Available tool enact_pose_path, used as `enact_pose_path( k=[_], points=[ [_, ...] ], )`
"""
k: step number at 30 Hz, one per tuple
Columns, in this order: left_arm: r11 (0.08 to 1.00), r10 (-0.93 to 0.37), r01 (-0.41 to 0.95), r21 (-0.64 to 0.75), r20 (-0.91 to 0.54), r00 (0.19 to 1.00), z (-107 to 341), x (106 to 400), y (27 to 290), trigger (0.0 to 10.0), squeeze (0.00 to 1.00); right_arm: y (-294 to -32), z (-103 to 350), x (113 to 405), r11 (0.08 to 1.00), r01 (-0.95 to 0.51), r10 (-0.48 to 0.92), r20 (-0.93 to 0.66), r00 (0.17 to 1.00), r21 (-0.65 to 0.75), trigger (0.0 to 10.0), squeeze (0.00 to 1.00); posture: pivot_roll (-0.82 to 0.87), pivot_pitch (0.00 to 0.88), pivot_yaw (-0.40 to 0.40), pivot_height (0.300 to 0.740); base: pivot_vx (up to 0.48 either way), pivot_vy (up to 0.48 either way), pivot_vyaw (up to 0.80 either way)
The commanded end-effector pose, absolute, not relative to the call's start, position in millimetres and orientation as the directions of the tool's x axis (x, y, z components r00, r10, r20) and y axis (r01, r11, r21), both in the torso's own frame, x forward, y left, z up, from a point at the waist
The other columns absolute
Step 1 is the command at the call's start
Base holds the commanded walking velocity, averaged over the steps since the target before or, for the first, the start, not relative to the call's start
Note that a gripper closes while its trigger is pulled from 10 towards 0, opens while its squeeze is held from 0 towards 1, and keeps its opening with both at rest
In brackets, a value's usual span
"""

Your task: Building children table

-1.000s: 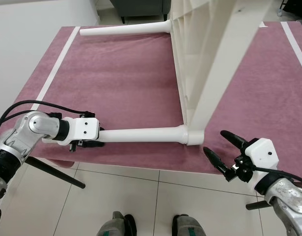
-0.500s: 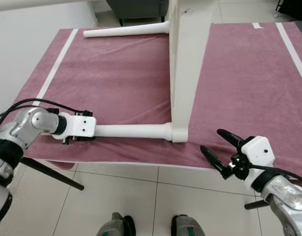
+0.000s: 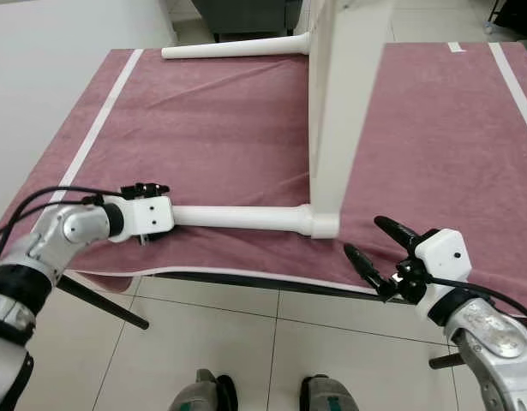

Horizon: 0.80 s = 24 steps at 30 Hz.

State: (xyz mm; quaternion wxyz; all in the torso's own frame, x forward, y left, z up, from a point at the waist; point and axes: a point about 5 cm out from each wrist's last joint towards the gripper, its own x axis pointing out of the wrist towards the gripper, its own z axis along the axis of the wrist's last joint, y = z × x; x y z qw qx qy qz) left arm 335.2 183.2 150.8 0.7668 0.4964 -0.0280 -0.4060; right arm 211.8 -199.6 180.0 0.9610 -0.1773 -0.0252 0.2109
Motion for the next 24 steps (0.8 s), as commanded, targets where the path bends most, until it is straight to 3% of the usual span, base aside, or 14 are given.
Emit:
enact_pose_path(
  k=[1, 3, 5, 9, 13, 16, 18, 20, 24],
  points=[
    [0.267, -0.712, 0.544, 0.796, -0.218, 0.668, 164, 330, 170, 10.0, 0.0, -198, 175, 214, 0.863, -0.381, 0.396, -0.025, 0.918, -0.332, 10.0, 0.0, -0.14, 0.141, 0.129, 0.74, 0.0, 0.0, 0.0],
    [0.316, -0.766, 0.568, 0.76, -0.15, 0.625, 169, 316, 155, 10.0, 0.0, -195, 169, 217, 0.878, -0.367, 0.38, -0.018, 0.925, -0.307, 10.0, 0.0, -0.13, 0.135, 0.126, 0.74, 0.0, 0.0, 0.0],
    [0.316, -0.766, 0.568, 0.76, -0.15, 0.625, 169, 316, 155, 10.0, 0.0, -195, 169, 217, 0.878, -0.367, 0.38, -0.018, 0.925, -0.307, 10.0, 0.0, -0.13, 0.135, 0.126, 0.74, 0.0, 0.0, 0.0],
    [0.283, -0.82, 0.674, 0.682, -0.192, 0.539, 162, 292, 147, 10.0, 0.0, -191, 164, 219, 0.881, -0.371, 0.382, -0.022, 0.924, -0.295, 10.0, 0.0, -0.12, 0.131, 0.125, 0.74, 0.0, 0.0, 0.0],
    [0.274, -0.817, 0.682, 0.678, -0.209, 0.537, 158, 289, 148, 10.0, 0.0, -191, 164, 220, 0.881, -0.37, 0.381, -0.022, 0.924, -0.294, 10.0, 0.0, -0.11, 0.131, 0.124, 0.74, 0.0, 0.0, 0.0],
    [0.238, -0.719, 0.653, 0.719, -0.321, 0.616, 140, 296, 165, 10.0, 0.0, -193, 164, 221, 0.882, -0.366, 0.378, -0.016, 0.926, -0.296, 10.0, 0.0, -0.11, 0.129, 0.123, 0.74, 0.0, 0.0, 0.0],
    [0.238, -0.719, 0.653, 0.719, -0.321, 0.616, 140, 296, 165, 10.0, 0.0, -193, 164, 221, 0.882, -0.366, 0.378, -0.016, 0.926, -0.296, 10.0, 0.0, -0.11, 0.129, 0.123, 0.74, 0.0, 0.0, 0.0],
    [0.242, -0.638, 0.609, 0.755, -0.349, 0.686, 134, 304, 174, 10.0, 0.0, -195, 165, 220, 0.883, -0.361, 0.375, -0.013, 0.927, -0.299, 10.0, 0.0, -0.12, 0.13, 0.123, 0.74, 0.0, 0.0, 0.0],
    [0.253, -0.633, 0.603, 0.757, -0.342, 0.695, 136, 304, 173, 10.0, 0.0, -196, 164, 219, 0.884, -0.357, 0.371, -0.012, 0.928, -0.302, 10.0, 0.0, -0.12, 0.13, 0.124, 0.74, 0.0, 0.0, 0.0]
  ],
)
